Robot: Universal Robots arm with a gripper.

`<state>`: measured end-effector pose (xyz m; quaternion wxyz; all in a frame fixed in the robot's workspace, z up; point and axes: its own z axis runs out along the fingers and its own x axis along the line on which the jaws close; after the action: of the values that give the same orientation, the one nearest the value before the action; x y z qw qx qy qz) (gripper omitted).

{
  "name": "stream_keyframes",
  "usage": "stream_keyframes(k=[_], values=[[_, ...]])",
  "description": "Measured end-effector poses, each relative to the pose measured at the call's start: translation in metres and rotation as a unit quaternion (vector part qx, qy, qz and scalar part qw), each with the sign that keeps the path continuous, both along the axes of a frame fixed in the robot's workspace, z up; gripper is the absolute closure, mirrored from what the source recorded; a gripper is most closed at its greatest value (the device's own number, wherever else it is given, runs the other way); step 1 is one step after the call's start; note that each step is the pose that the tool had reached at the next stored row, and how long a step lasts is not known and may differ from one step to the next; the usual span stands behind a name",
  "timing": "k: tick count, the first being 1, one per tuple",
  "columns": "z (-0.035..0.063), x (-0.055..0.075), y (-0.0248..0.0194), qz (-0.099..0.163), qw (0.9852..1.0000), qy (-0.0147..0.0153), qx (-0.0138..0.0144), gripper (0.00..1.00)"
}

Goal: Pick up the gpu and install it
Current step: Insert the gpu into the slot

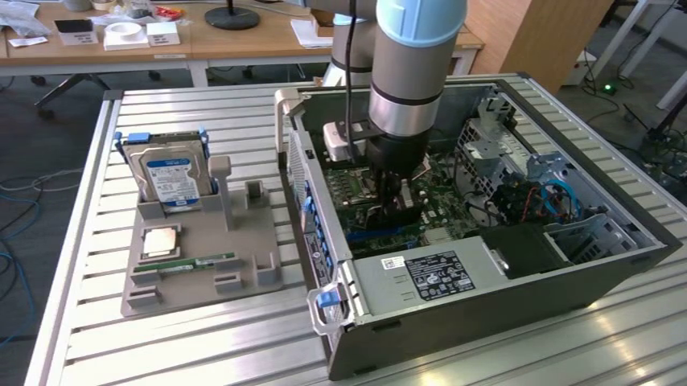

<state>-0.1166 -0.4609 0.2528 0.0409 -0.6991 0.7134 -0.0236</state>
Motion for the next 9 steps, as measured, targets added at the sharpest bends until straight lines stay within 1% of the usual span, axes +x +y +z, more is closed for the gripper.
stream_keyframes(k=[9], values=[[-0.0011, -0.0007, 0.0000, 0.000, 1.0000, 0.0000, 0.0001, 0.74]])
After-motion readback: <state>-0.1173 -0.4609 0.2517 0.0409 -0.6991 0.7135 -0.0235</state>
